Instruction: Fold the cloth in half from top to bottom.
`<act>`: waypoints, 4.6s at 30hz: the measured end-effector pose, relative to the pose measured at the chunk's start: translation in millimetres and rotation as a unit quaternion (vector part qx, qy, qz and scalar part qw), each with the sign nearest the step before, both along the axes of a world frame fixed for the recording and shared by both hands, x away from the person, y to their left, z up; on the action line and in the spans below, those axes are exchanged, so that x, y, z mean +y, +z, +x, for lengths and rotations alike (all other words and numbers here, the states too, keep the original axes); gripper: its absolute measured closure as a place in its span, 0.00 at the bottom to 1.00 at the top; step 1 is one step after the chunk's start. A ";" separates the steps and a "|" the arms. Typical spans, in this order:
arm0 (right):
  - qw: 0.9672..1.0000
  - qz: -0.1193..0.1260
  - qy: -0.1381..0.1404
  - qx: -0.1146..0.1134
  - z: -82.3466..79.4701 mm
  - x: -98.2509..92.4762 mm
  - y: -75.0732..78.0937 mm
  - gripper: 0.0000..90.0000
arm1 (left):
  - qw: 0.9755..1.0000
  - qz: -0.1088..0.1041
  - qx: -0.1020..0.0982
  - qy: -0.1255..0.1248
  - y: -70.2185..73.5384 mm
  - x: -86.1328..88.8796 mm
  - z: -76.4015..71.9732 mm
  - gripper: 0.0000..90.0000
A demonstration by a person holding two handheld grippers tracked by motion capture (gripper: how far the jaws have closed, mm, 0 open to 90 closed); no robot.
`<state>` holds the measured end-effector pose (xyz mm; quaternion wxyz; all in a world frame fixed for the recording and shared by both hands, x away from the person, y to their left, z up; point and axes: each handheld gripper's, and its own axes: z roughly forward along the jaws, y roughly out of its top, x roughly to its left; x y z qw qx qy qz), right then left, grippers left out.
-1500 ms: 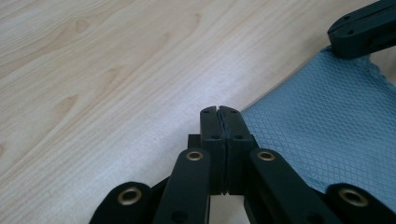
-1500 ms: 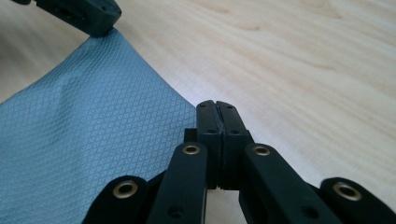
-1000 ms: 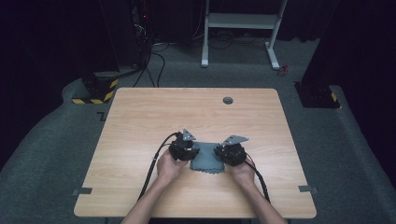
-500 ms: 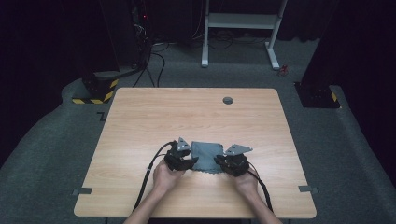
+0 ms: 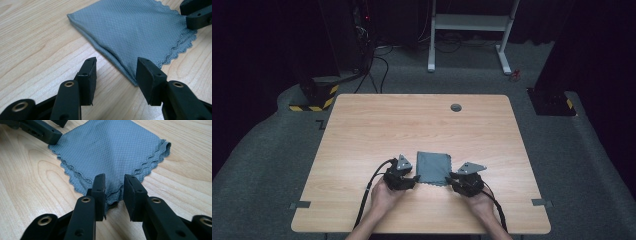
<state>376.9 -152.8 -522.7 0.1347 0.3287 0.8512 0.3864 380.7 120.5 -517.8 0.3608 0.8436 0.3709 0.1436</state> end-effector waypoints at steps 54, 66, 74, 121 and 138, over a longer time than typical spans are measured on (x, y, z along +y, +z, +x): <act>0.992 0.081 -0.089 -0.048 -4.6 -74.4 31.3 0.83 | 0.983 -0.104 -0.063 0.135 14.5 98.2 -41.2 0.45; 0.988 0.074 -0.128 -0.044 -14.0 -99.4 27.4 0.76 | 0.979 -0.108 -0.061 0.160 11.2 115.5 -48.9 0.43; 0.987 0.062 -0.146 -0.035 -16.9 -111.8 21.2 0.75 | 0.979 -0.092 -0.054 0.173 4.2 121.1 -48.6 0.43; 0.982 -0.022 -0.186 -0.003 -17.8 -121.0 0.5 0.46 | 0.983 -0.004 -0.031 0.183 -10.2 117.6 -43.2 0.35; 0.982 -0.021 -0.187 -0.001 -17.5 -121.2 0.4 0.43 | 0.983 -0.007 -0.029 0.182 -10.4 117.3 -43.1 0.33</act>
